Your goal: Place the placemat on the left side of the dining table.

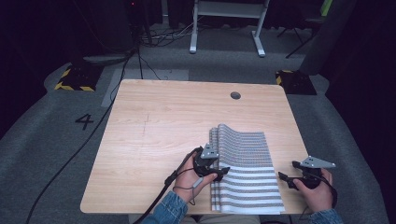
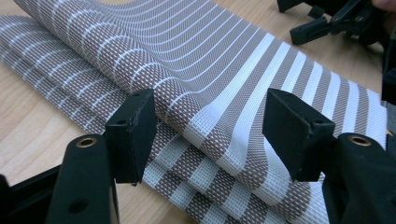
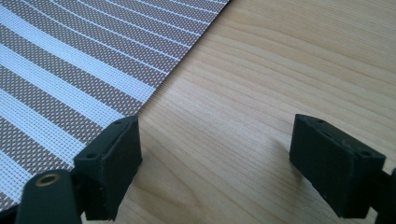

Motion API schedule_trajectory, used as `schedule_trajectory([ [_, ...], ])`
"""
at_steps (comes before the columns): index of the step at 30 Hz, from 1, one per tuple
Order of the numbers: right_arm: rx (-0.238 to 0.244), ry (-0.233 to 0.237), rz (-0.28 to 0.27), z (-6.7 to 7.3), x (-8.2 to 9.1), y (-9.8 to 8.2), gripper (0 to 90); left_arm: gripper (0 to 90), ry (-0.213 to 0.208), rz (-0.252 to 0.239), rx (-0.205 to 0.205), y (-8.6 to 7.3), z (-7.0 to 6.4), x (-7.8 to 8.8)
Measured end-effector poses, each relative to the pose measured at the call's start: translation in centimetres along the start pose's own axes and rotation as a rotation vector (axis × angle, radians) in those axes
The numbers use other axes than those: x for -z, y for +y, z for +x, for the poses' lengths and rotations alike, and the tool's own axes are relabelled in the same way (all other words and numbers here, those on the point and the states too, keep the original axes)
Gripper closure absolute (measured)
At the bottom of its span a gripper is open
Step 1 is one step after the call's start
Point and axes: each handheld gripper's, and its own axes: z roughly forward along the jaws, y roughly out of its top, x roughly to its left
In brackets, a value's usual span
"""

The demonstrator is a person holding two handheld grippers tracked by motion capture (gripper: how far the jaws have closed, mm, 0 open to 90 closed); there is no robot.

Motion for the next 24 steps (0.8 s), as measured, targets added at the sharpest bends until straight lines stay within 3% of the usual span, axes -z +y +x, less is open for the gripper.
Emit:
schedule_trajectory([
  [5, 0.000, 0.000, 0.000, 0.0, 0.0, 0.0, 16.5, 33.5, 0.014, 0.050, 0.014, -0.4, 0.4, -0.7],
  [15, 0.000, 0.000, 0.000, 0.0, 0.0, 0.0, 16.5, 32.7, 0.017, 0.059, 0.022, -0.7, 0.3, -1.4],
  [18, 0.000, 0.000, 0.000, 0.0, 0.0, 0.0, 16.5, 31.7, -0.017, 0.056, 0.049, -0.9, 0.4, -1.6],
  [19, -0.001, 0.000, 0.000, 0.0, 0.0, 0.0, 16.5, 31.6, -0.063, 0.065, 0.090, -1.0, 0.3, -2.0],
  [21, 0.000, 0.000, 0.000, 0.0, 0.0, 0.0, 16.5, 32.0, -0.079, 0.077, 0.083, -1.0, 0.0, -2.5],
  [24, 0.003, 0.000, 0.000, 0.0, 0.0, 0.0, 16.5, 39.1, -0.058, 0.086, 0.064, -0.9, -0.2, -2.7],
])
